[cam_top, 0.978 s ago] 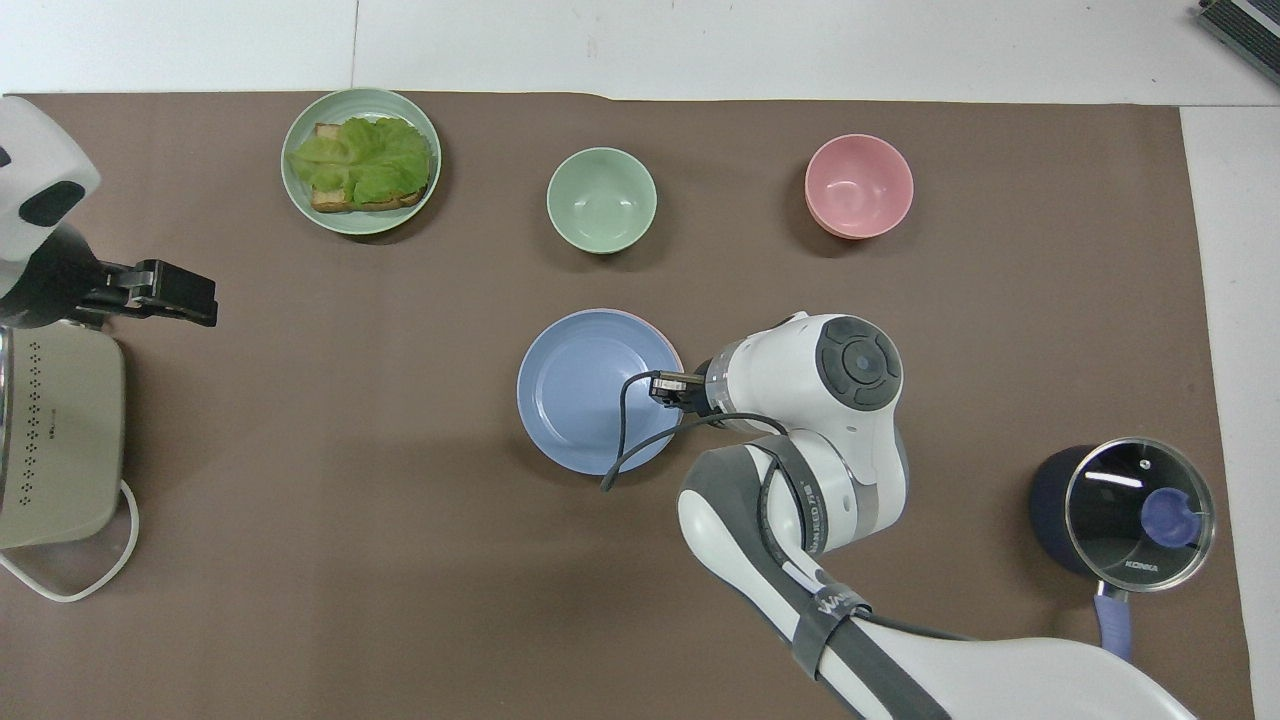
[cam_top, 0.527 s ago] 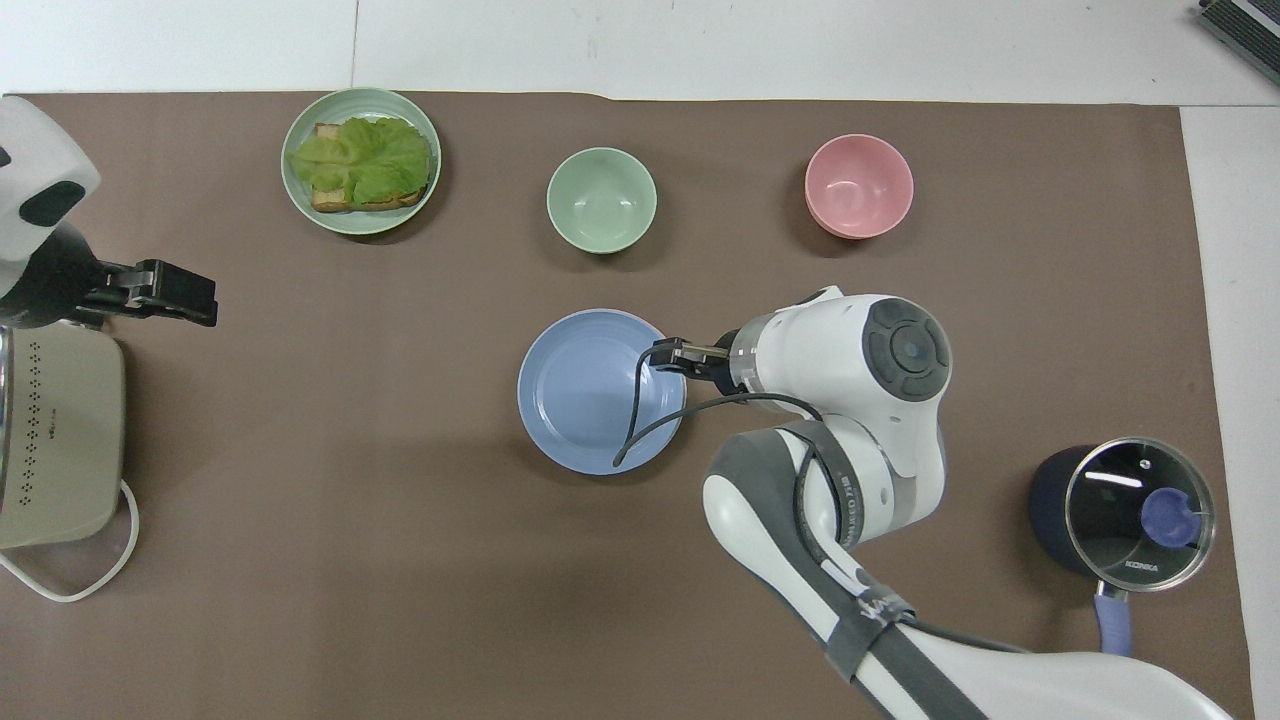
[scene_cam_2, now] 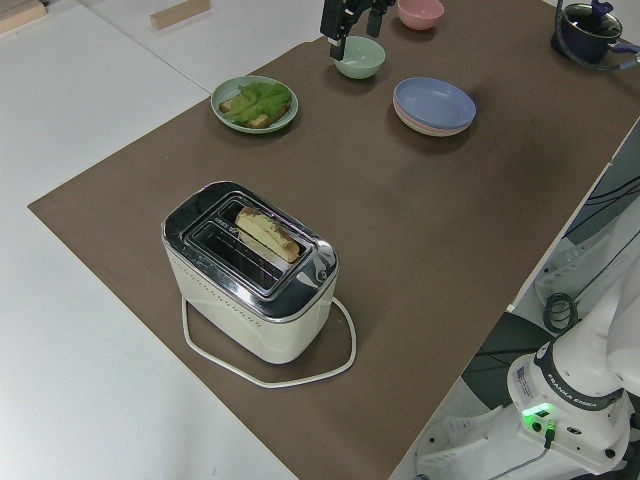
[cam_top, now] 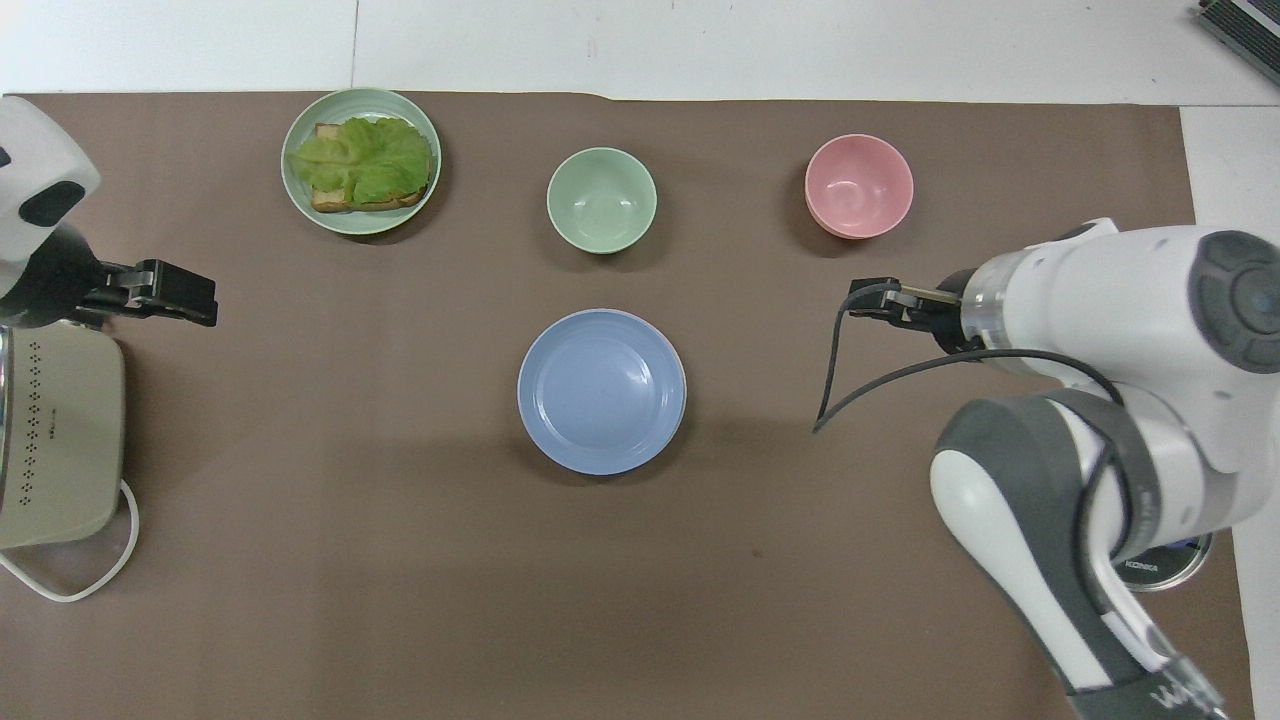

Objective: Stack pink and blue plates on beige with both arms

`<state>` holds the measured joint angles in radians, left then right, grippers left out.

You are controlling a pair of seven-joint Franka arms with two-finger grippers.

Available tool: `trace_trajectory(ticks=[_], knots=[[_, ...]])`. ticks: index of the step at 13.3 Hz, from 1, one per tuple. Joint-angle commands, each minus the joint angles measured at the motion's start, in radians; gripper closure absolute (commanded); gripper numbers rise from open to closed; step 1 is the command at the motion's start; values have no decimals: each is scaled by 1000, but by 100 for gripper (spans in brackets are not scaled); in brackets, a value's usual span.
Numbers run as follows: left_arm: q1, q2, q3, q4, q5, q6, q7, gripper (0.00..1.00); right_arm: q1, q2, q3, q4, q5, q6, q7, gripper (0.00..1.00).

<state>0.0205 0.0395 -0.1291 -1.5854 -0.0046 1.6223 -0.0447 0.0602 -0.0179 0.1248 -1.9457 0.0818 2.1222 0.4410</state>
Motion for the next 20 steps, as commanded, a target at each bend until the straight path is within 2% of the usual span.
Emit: trace_trajectory(ticks=[1, 4, 6, 8, 11, 15, 20], knots=[[10, -3, -6, 8, 15, -15, 5, 0, -109, -48, 13, 86, -24, -178, -86, 0], [10, -3, -6, 8, 15, -15, 5, 0, -175, -65, -5, 209, -28, -365, -175, 0], [10, -3, -6, 8, 15, -15, 5, 0, -181, -50, -11, 301, -80, -457, -202, 0], [10, -3, -6, 8, 15, -13, 5, 0, -169, -16, -10, 384, -149, -546, -205, 0], [10, -3, -6, 8, 15, -15, 5, 0, -157, 64, 6, 514, -171, -631, -208, 0], [10, -3, -6, 8, 15, -13, 5, 0, -161, 72, 4, 530, -145, -640, -240, 0], [10, -3, -6, 8, 12, -13, 3, 0, -160, -19, 1, 409, -73, -637, -268, 0]])
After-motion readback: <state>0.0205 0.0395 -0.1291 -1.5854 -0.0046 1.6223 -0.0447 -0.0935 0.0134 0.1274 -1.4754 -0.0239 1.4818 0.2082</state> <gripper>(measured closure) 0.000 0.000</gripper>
